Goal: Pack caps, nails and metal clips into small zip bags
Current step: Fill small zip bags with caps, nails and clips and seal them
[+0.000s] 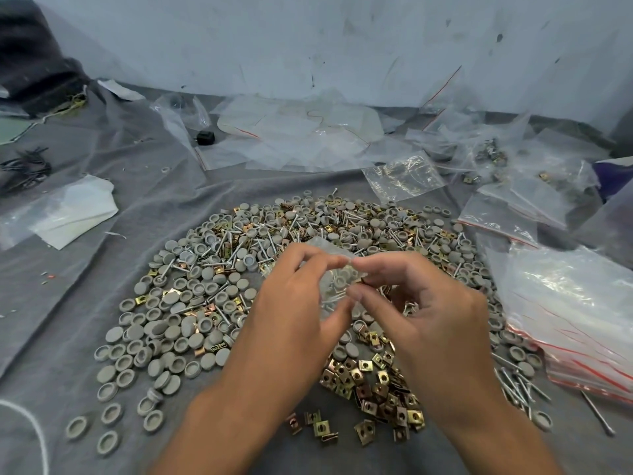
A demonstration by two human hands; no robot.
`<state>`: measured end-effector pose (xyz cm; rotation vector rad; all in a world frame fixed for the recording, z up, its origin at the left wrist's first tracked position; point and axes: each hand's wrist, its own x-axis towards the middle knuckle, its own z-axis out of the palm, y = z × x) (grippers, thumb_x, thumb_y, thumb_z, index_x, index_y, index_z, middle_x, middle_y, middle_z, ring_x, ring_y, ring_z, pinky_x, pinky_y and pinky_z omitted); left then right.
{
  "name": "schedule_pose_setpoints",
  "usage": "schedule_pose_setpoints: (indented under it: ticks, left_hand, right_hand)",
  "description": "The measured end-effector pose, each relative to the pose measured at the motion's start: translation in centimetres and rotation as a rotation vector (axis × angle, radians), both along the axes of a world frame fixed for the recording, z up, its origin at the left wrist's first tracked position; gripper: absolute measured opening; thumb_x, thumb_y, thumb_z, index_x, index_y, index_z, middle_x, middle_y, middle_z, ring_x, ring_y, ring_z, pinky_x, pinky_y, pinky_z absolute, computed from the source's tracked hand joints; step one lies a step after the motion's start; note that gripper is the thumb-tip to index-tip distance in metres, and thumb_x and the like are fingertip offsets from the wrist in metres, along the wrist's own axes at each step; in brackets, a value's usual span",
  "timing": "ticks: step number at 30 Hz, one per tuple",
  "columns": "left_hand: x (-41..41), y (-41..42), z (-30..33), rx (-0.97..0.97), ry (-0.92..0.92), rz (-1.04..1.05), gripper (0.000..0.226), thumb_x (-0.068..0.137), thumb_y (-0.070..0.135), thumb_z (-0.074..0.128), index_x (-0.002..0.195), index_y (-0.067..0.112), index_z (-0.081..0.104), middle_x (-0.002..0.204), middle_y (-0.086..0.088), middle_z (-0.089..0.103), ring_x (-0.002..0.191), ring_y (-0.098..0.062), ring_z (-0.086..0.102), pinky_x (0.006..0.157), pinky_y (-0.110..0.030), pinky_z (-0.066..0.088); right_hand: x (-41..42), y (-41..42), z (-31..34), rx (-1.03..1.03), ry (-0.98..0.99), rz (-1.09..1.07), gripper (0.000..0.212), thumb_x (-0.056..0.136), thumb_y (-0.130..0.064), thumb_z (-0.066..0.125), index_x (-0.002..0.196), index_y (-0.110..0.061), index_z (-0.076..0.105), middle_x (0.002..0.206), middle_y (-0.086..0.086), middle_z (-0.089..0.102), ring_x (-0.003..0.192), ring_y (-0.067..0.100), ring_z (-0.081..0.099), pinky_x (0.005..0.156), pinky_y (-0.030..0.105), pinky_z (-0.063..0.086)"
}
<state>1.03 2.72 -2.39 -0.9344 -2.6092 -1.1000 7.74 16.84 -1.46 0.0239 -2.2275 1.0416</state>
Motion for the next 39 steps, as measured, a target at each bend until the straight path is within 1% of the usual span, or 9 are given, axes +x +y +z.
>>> schedule_pose_setpoints:
  ticks: [7,14,19,23,26,29,32,35,39]
  left_hand:
    - [0.1,-0.1,0.4,0.018,0.009,-0.005,0.042,0.086,0.046,0.063,0.127,0.037,0.060,0.104,0.028,0.043,0.090,0.017,0.044,0.080,-0.001,0.035]
    - [0.2,-0.1,0.9,0.062,0.029,-0.006,0.029,0.088,0.044,0.062,0.114,0.034,0.068,0.100,0.025,0.052,0.085,0.013,0.048,0.078,-0.002,0.037]
    - [0.1,-0.3,0.9,0.062,0.021,0.033,0.020,0.087,0.041,0.065,0.105,0.036,0.070,0.098,0.025,0.056,0.083,0.015,0.049,0.077,-0.003,0.040]
    - [0.1,-0.3,1.2,0.058,0.006,0.037,0.038,0.082,0.048,0.066,0.118,0.036,0.066,0.103,0.027,0.055,0.085,0.017,0.047,0.079,-0.002,0.039]
    - [0.3,-0.2,1.4,0.054,0.002,0.027,0.043,0.081,0.048,0.066,0.121,0.033,0.065,0.106,0.027,0.053,0.087,0.019,0.046,0.082,0.000,0.038]
    - [0.3,-0.2,1.4,0.061,0.004,0.042,0.043,0.081,0.045,0.069,0.122,0.034,0.064,0.103,0.029,0.050,0.089,0.023,0.043,0.087,0.003,0.033]
    - [0.2,-0.4,1.3,0.056,0.005,0.066,0.044,0.082,0.043,0.068,0.124,0.035,0.062,0.104,0.029,0.049,0.090,0.020,0.044,0.088,0.002,0.032]
    - [0.0,-0.5,1.2,0.045,0.019,0.083,0.040,0.085,0.036,0.070,0.124,0.032,0.065,0.105,0.025,0.051,0.087,0.017,0.046,0.086,0.000,0.034]
    - [0.1,-0.4,1.1,0.029,0.020,0.080,0.041,0.085,0.034,0.070,0.125,0.031,0.065,0.106,0.025,0.051,0.086,0.018,0.045,0.085,0.003,0.031]
  right_hand:
    - [0.0,-0.3,0.5,-0.548,-0.029,0.154,0.022,0.082,-0.012,0.081,0.097,-0.025,0.072,0.097,-0.004,0.078,0.091,0.015,0.076,0.075,0.021,0.060]
    - [-0.2,-0.3,0.5,-0.409,-0.070,0.087,0.016,0.084,-0.021,0.079,0.090,-0.031,0.068,0.096,-0.011,0.077,0.083,0.009,0.072,0.067,0.020,0.057]
    - [-0.3,0.2,0.3,-0.467,-0.075,0.078,0.012,0.086,-0.021,0.079,0.092,-0.028,0.070,0.093,-0.006,0.076,0.085,0.013,0.073,0.069,0.020,0.057]
    - [-0.1,0.3,0.2,-0.274,0.033,0.023,0.016,0.086,-0.019,0.079,0.094,-0.028,0.069,0.093,-0.009,0.074,0.087,0.015,0.072,0.068,0.024,0.056]
    - [-0.3,0.1,0.1,-0.021,0.051,-0.029,0.014,0.084,-0.023,0.080,0.094,-0.026,0.070,0.090,-0.016,0.071,0.080,0.004,0.067,0.064,0.012,0.046]
    - [-0.1,0.8,0.4,-0.052,-0.034,-0.038,0.014,0.083,-0.029,0.080,0.092,-0.032,0.069,0.084,-0.017,0.069,0.071,0.004,0.065,0.059,0.010,0.044]
    - [0.4,2.5,0.5,-0.014,-0.377,0.045,0.016,0.081,-0.042,0.078,0.089,-0.040,0.064,0.088,-0.023,0.068,0.072,0.000,0.065,0.058,0.010,0.046]
    - [0.5,2.7,-0.7,0.315,-0.828,0.183,0.031,0.077,-0.057,0.079,0.100,-0.046,0.061,0.095,-0.029,0.064,0.083,-0.008,0.060,0.068,0.013,0.048]
    - [0.5,1.2,-1.8,0.525,-0.877,0.189,0.046,0.072,-0.068,0.077,0.108,-0.046,0.056,0.101,-0.025,0.053,0.098,-0.003,0.051,0.088,0.030,0.050]
